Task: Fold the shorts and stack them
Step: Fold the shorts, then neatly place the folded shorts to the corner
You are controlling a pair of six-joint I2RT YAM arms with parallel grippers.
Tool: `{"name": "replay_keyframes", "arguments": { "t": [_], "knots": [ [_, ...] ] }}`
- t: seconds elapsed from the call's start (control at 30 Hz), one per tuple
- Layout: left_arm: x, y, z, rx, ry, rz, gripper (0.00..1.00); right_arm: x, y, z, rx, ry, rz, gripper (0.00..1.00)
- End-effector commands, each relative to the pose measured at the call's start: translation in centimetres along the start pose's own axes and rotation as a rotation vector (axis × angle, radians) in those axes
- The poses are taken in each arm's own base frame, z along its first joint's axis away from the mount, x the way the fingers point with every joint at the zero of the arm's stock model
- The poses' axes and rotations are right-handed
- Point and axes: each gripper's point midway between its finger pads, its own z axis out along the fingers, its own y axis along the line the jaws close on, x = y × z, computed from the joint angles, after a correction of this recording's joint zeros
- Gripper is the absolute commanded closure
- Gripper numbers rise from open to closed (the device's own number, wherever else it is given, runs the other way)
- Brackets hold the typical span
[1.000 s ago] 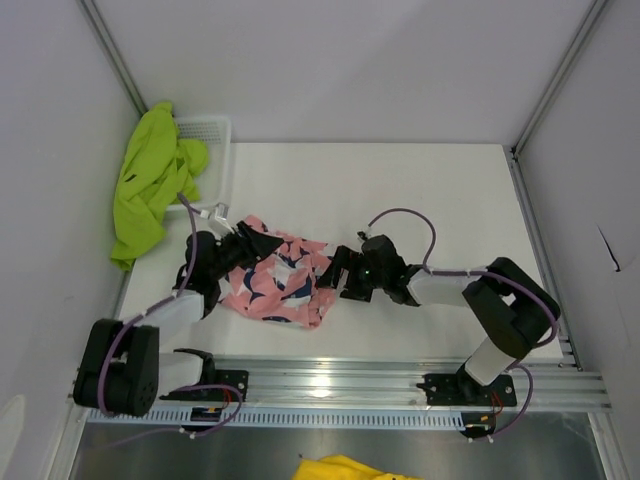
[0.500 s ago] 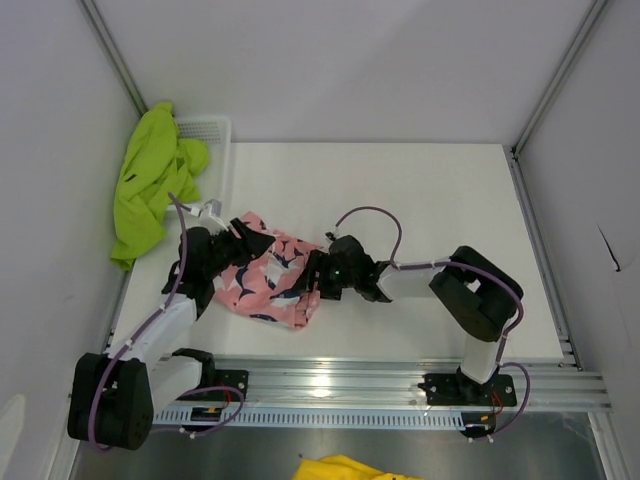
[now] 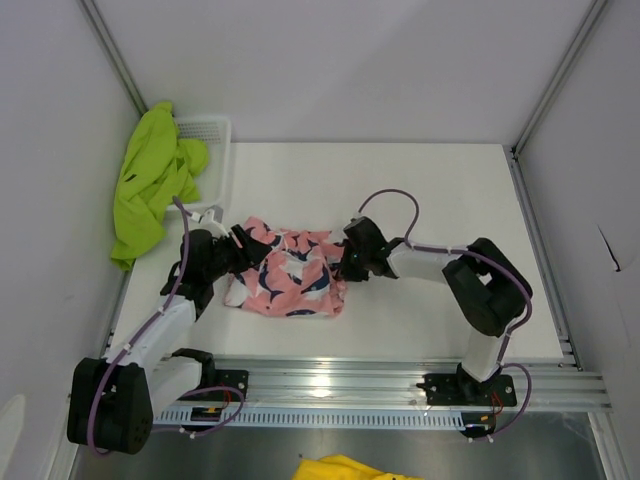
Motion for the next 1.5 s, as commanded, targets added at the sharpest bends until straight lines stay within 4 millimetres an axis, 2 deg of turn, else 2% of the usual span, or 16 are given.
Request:
{"name": "replay_keyframes", "arguments": {
  "t": [0.0, 0.1, 0.2, 0.47, 0.53, 0.57, 0.6, 0.7, 0.87, 0.97, 1.13, 1.23, 1.27, 1.33, 1.37, 1.47],
  "knots": [
    [-1.6, -1.2, -0.3, 0.015, -0.034, 0.046, 0.38, -1.7, -3.6, -2.6, 0.099, -0.026, -0.035, 0.99],
    [-1.7, -1.5, -0.4, 0.029, -0.037, 0.041, 0.38, -3.0, -4.2, -4.6, 0.087, -0.046, -0.059, 0.98],
    [-1.6, -1.8, -0.4, 0.036, -0.032, 0.042, 0.37, -4.9, -6.7, -6.3, 0.135, -0.053, -0.06, 0.99],
    [-0.8, -2.2, 0.2, 0.054, -0.009, 0.041, 0.37, -9.3, -17.9, -10.9, 0.383, -0.042, 0.033, 1.0],
    [-0.6, -2.3, 0.4, 0.056, -0.003, 0.043, 0.37, -10.5, -20.0, -11.4, 0.452, -0.038, 0.056, 0.8],
    [-0.2, -2.5, 0.6, 0.062, 0.006, 0.046, 0.37, -10.5, -21.3, -12.0, 0.507, -0.023, 0.082, 0.62],
    [-0.2, -2.6, 0.7, 0.06, 0.01, 0.046, 0.37, -10.9, -22.8, -12.5, 0.586, -0.037, 0.086, 0.36],
    [0.1, -2.7, 0.8, 0.058, 0.022, 0.059, 0.36, -12.8, -23.7, -15.0, 0.698, -0.121, 0.111, 0.19],
    [0.1, -2.4, 0.7, 0.038, 0.016, 0.073, 0.36, -15.9, -21.3, -19.2, 0.692, -0.274, 0.128, 0.19],
    [0.2, -2.4, 0.6, 0.04, 0.018, 0.072, 0.36, -17.2, -16.4, -20.1, 0.523, -0.329, 0.047, 0.18],
    [0.3, -2.4, 0.7, 0.039, 0.019, 0.074, 0.36, -16.4, -6.3, -17.3, 0.302, -0.323, -0.201, 0.1],
    [0.3, -2.4, 0.7, 0.041, 0.022, 0.077, 0.36, -16.6, -2.7, -14.2, 0.25, -0.287, -0.298, 0.08],
    [0.3, -2.3, 0.7, 0.037, 0.019, 0.079, 0.36, -16.4, -2.5, -12.1, 0.251, -0.247, -0.319, 0.08],
    [0.1, -2.4, 0.5, 0.033, 0.016, 0.086, 0.35, -17.7, 0.0, -10.8, 0.22, -0.265, -0.365, 0.08],
    [0.0, -2.5, 0.5, 0.036, 0.013, 0.089, 0.35, -17.7, -0.2, -8.8, 0.236, -0.238, -0.378, 0.08],
    [0.0, -2.4, 0.3, 0.035, 0.008, 0.094, 0.35, -18.8, 2.3, -6.3, 0.183, -0.257, -0.453, 0.05]
  ]
}}
